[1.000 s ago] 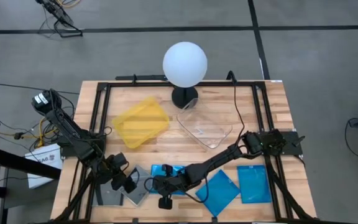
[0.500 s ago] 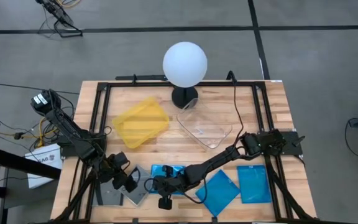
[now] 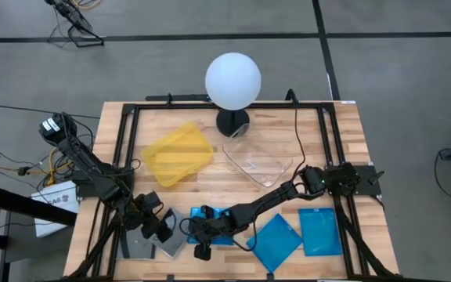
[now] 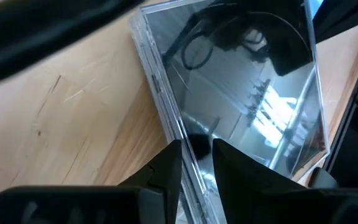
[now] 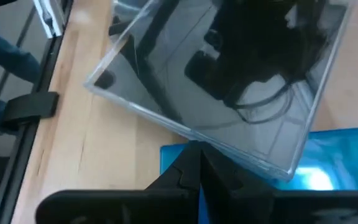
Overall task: Pick & place jewel cases by type
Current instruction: Put the right black CD case into the yellow bin
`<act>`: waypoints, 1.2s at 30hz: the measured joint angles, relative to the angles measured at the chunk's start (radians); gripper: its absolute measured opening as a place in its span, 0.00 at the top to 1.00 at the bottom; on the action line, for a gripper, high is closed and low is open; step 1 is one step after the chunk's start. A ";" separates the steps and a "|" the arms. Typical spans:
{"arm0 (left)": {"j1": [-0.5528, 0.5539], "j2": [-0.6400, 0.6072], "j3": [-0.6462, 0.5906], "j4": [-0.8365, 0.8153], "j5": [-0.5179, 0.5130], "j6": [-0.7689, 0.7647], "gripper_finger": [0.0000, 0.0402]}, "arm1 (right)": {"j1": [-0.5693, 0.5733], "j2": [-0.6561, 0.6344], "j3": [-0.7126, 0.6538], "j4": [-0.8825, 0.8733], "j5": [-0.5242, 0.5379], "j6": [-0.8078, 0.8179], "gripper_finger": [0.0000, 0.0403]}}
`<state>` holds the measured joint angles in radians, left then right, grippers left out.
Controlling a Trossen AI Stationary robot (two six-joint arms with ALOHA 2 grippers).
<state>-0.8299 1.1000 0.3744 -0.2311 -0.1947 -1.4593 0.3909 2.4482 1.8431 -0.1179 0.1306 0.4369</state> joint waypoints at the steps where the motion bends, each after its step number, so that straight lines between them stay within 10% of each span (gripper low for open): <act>1: 0.000 0.000 0.000 0.001 0.000 -0.001 0.79 | -0.001 0.006 0.000 0.003 0.000 0.000 1.00; 36: 0.000 0.002 -0.001 0.084 0.023 0.023 0.57 | -0.033 0.030 -0.003 0.140 0.079 0.008 1.00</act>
<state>-0.8296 1.1015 0.3731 -0.1470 -0.1716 -1.4361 0.3579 2.4784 1.8405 0.0218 0.2092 0.4449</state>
